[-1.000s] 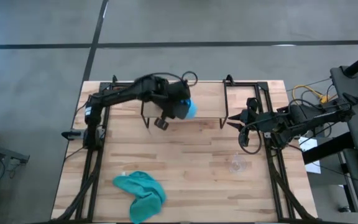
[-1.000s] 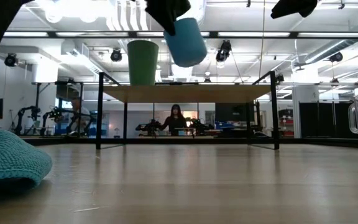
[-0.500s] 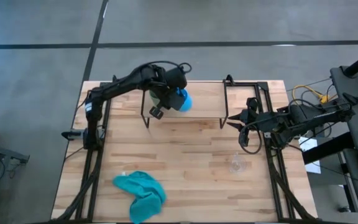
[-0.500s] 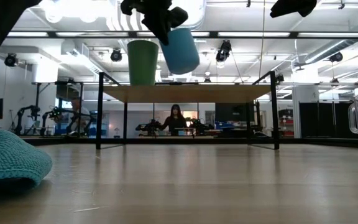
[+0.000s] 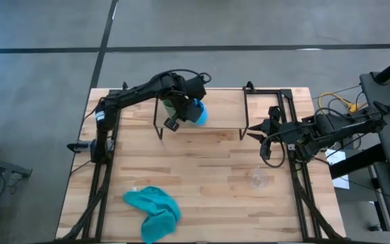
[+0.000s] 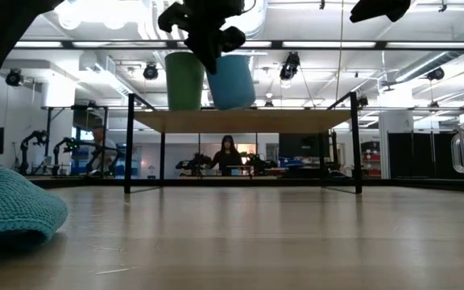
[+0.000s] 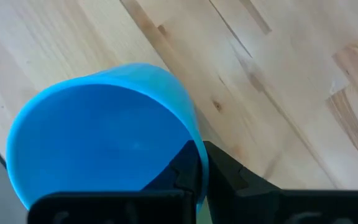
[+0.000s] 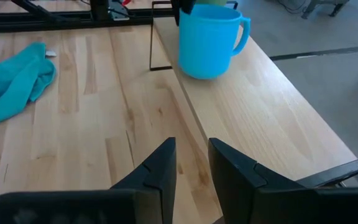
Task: Stack small to large cups/mugs on shelf
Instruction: Put the blue cup on the shelf
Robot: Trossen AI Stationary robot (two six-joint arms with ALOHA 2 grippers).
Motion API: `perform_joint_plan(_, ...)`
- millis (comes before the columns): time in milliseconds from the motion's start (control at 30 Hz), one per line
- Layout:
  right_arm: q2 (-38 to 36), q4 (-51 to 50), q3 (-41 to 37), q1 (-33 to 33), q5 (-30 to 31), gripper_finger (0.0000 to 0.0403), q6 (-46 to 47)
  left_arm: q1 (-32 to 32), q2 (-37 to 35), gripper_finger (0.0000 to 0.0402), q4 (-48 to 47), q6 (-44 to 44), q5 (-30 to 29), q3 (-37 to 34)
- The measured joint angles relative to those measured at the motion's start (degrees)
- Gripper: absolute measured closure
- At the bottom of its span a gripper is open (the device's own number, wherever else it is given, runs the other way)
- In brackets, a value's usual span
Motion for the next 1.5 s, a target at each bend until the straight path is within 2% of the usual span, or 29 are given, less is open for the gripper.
perform_joint_plan(267,0.00,0.04,0.00,-0.01,-0.01,0.0314,0.02,0.22,1.26,0.0401,0.63,0.01,-0.51,0.09)
perform_joint_plan(500,0.00,0.02,0.00,-0.01,-0.01,0.0314,-0.01,0.22,1.19,0.0401,0.61,-4.37,-6.43,0.52)
perform_joint_plan(833,0.00,0.21,0.00,0.01,0.06,0.0314,-0.45,0.09,1.19,0.0401,0.87,-4.55,-6.47,0.50)
perform_joint_plan(1067,-0.02,9.88,0.00,-0.04,8.16,0.0314,-6.75,0.07,1.10,0.0402,0.45,-4.57,-7.14,2.28)
perform_joint_plan(1233,-0.02,15.76,0.00,-0.02,8.50,0.0314,-11.84,0.03,1.08,0.0402,0.32,-4.61,-9.60,2.69)
perform_joint_plan(1500,-0.02,15.88,0.00,-0.02,8.48,0.0314,-12.07,-0.28,1.08,0.0402,-0.06,-4.70,-9.64,2.10)
